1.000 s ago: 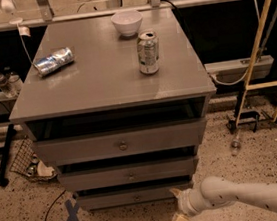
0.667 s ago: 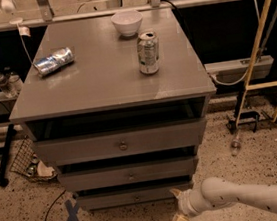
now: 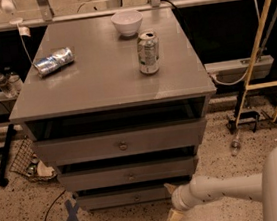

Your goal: Open bottom drawer

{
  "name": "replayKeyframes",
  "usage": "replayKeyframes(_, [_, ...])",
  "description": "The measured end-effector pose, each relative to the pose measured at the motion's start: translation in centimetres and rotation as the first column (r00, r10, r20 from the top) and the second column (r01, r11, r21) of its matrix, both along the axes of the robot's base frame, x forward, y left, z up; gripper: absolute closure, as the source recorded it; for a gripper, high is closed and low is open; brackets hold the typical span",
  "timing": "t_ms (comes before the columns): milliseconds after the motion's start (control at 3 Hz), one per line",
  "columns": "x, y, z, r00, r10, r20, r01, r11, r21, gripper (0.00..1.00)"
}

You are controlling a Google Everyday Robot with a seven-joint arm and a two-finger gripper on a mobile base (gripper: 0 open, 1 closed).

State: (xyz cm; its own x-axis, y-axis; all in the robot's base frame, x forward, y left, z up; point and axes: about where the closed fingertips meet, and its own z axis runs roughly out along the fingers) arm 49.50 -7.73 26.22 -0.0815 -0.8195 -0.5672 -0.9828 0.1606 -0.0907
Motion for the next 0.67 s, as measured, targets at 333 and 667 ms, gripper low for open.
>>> replayKeyframes(333, [1.3,0.3,-0.7,0.9989,0.033,0.034,-0.032,0.999,-0.039,0.00])
replayKeyframes(667, [2.5,0.7,-2.0,0.9973,0.058,0.045,-0.057,0.997,-0.043,0.00])
